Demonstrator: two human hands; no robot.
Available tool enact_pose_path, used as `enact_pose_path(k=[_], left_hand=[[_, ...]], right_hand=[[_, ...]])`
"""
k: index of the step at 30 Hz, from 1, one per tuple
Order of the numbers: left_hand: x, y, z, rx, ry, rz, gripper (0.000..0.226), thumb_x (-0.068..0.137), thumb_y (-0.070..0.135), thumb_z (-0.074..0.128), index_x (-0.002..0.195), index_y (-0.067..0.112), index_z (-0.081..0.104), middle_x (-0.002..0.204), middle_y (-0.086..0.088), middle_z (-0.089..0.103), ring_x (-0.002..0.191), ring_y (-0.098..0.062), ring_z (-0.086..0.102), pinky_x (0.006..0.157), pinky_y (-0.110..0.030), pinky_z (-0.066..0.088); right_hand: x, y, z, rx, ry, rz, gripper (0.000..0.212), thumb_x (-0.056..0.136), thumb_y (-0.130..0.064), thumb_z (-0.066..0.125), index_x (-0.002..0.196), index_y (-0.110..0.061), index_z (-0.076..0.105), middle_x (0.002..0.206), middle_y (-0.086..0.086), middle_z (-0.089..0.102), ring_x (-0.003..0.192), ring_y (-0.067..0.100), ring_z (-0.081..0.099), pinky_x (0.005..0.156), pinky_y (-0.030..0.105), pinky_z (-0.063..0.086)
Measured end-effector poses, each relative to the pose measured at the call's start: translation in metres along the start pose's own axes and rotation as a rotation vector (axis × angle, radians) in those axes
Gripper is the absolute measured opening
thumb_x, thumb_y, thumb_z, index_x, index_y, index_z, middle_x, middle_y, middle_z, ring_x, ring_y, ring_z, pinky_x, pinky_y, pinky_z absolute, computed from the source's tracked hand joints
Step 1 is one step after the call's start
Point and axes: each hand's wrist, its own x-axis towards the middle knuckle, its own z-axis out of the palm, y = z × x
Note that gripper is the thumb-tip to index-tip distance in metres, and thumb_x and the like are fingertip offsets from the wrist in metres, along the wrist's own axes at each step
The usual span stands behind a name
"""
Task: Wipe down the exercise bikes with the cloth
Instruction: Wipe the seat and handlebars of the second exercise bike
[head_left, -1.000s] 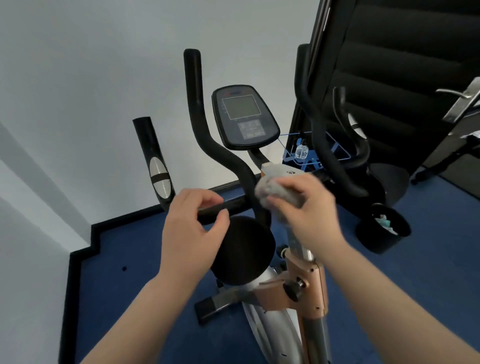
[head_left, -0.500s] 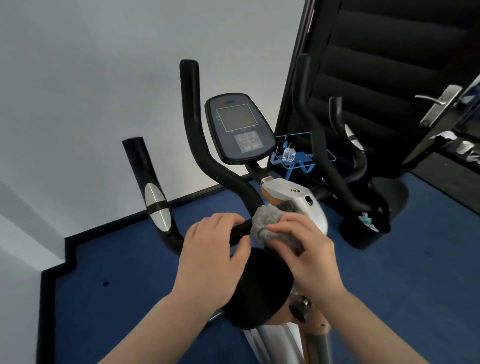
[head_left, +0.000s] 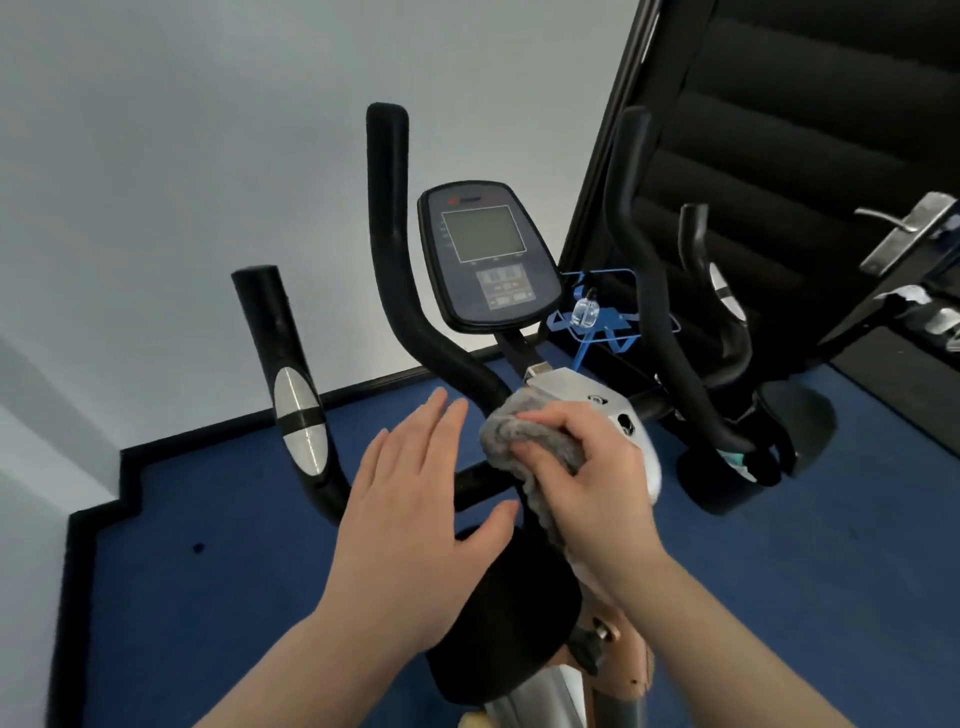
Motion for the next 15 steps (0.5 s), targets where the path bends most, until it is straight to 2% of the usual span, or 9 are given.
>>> enact_pose_path(k=[3, 6, 10, 15], left_hand=[[-0.001, 0.001, 0.001, 0.022, 0.016, -0.046, 0.085, 0.073, 0.069, 0.022, 0.149, 0.033, 0.006, 0.157, 0.018, 0.007, 0.141, 0.001, 0.003, 0.115, -0.022, -0.008], [-0.003, 0.000, 0.002, 0.021, 0.035, -0.090, 0.083, 0.075, 0.067, 0.030, 0.149, 0.032, 0.016, 0.155, 0.019, 0.017, 0.140, 0.002, 0.008, 0.117, -0.023, -0.005], [-0.005, 0.002, 0.000, -0.048, 0.072, -0.131, 0.072, 0.080, 0.059, 0.049, 0.144, 0.037, 0.023, 0.149, 0.023, 0.024, 0.136, 0.006, 0.013, 0.120, -0.029, 0.010], [-0.006, 0.004, 0.001, -0.038, 0.116, -0.126, 0.072, 0.076, 0.061, 0.037, 0.143, 0.037, 0.026, 0.145, 0.024, 0.029, 0.134, 0.007, 0.016, 0.118, -0.032, 0.019]], right_hand=[[0.034, -0.007, 0.006, 0.027, -0.053, -0.011, 0.007, 0.084, -0.023, 0.067, 0.090, -0.028, 0.065, 0.087, -0.013, 0.068, 0.088, 0.005, 0.063, 0.079, 0.035, 0.053], [0.017, 0.002, -0.008, 0.013, -0.105, -0.013, 0.008, 0.084, -0.021, 0.068, 0.086, -0.028, 0.065, 0.083, -0.014, 0.067, 0.085, 0.005, 0.063, 0.076, 0.030, 0.052], [-0.011, 0.014, -0.020, 0.055, -0.079, 0.009, 0.015, 0.081, -0.017, 0.072, 0.084, -0.030, 0.065, 0.087, -0.016, 0.067, 0.090, 0.004, 0.063, 0.078, 0.023, 0.050], [0.052, -0.011, 0.016, 0.027, -0.102, -0.141, 0.007, 0.085, -0.017, 0.067, 0.087, -0.023, 0.064, 0.086, -0.015, 0.063, 0.088, 0.002, 0.059, 0.076, 0.016, 0.045]])
